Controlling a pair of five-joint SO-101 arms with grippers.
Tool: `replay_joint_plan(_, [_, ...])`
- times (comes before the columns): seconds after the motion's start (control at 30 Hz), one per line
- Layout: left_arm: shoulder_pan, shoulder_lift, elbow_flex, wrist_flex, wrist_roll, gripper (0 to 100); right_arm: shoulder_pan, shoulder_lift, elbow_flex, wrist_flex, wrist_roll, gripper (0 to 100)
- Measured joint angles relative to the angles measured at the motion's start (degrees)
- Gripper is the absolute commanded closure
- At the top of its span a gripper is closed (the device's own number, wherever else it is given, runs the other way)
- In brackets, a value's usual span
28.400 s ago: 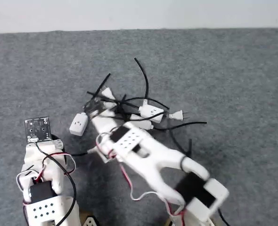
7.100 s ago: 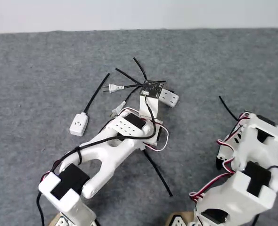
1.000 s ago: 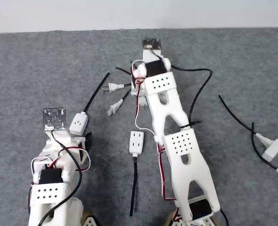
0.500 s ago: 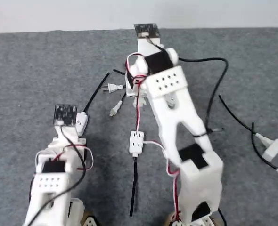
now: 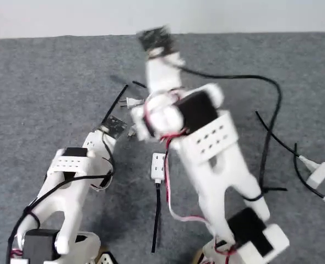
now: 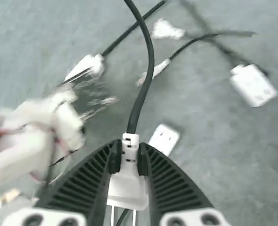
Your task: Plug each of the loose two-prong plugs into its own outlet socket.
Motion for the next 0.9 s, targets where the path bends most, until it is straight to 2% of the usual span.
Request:
replay_joint_plan(0.17, [0.4,0.0,0.0,0.4,-0.6,99,-5.7,-3.3,15.3,-8.7,0.0,99.1])
replay_joint_plan(0.43, [0.3,0.0,0.0,0.7,-2.3,99,-5.8,-10.1,34.7,-20.7,1.1,99.1])
replay_joint_plan(0.6, [0.3,-2.8,2.0,1.7,-5.9,99,-5.9,-11.1,39.8,-24.7,2.9,99.1])
replay_joint_plan(0.9, [2.1,-23.7,15.3,1.2,-8.4,99,-6.2,-11.9,40.3,-25.2,4.7,99.1])
